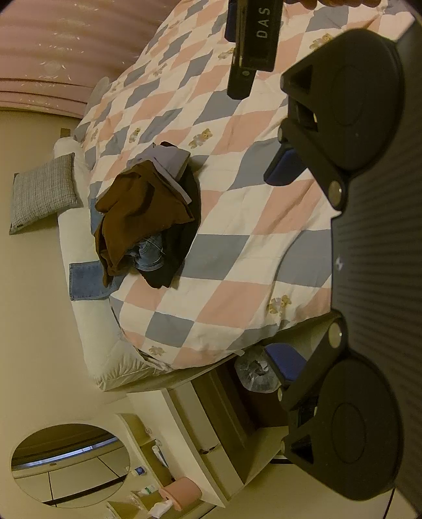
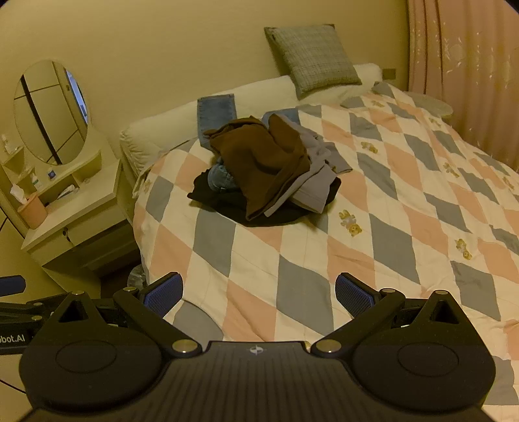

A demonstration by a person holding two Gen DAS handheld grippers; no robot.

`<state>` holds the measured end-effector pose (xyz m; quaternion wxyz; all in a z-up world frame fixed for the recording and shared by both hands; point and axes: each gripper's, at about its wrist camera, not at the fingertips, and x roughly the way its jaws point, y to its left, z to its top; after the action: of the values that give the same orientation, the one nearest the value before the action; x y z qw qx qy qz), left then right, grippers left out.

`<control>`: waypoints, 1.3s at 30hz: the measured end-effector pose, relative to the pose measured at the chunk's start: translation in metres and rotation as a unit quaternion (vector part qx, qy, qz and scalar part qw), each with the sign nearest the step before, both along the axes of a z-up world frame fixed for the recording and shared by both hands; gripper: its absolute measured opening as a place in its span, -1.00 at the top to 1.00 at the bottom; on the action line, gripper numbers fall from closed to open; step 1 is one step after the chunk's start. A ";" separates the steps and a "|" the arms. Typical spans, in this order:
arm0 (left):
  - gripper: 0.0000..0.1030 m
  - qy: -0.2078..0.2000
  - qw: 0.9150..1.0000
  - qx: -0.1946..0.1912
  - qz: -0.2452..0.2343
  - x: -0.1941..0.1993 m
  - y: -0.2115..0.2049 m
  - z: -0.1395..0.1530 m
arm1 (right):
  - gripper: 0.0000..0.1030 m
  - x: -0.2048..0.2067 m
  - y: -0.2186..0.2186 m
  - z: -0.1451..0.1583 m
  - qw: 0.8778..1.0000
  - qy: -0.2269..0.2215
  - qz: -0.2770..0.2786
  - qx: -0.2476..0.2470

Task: Fold clothes
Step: 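Move both grippers toward the clothes pile on the bed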

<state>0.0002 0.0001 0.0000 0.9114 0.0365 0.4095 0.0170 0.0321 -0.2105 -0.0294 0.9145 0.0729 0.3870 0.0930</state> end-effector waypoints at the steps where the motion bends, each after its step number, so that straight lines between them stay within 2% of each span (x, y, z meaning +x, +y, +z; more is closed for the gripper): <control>1: -0.98 0.000 1.000 0.000 -0.001 0.001 0.000 0.000 | -1.00 0.001 0.001 0.000 1.000 -0.001 0.000 -0.002; 11: -0.98 0.001 1.000 0.001 -0.008 0.011 0.005 -0.001 | -1.00 -0.002 -0.012 -0.002 1.000 -0.003 -0.008 0.001; 23: -0.98 0.008 0.999 -0.010 -0.039 0.009 -0.006 -0.011 | -1.00 -0.006 -0.008 -0.008 0.999 0.011 -0.030 0.001; 34: -0.98 0.017 0.999 -0.016 -0.039 0.007 -0.003 -0.011 | -1.00 -0.012 -0.011 -0.011 0.999 0.010 -0.030 -0.002; 39: -0.98 0.024 0.999 -0.006 -0.034 0.009 -0.001 -0.011 | -1.00 -0.011 -0.010 -0.013 0.999 0.015 -0.032 0.001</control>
<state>0.0087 -0.0008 -0.0113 0.9014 0.0457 0.4302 -0.0172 0.0208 -0.2204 -0.0427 0.9112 0.0876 0.3977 0.0628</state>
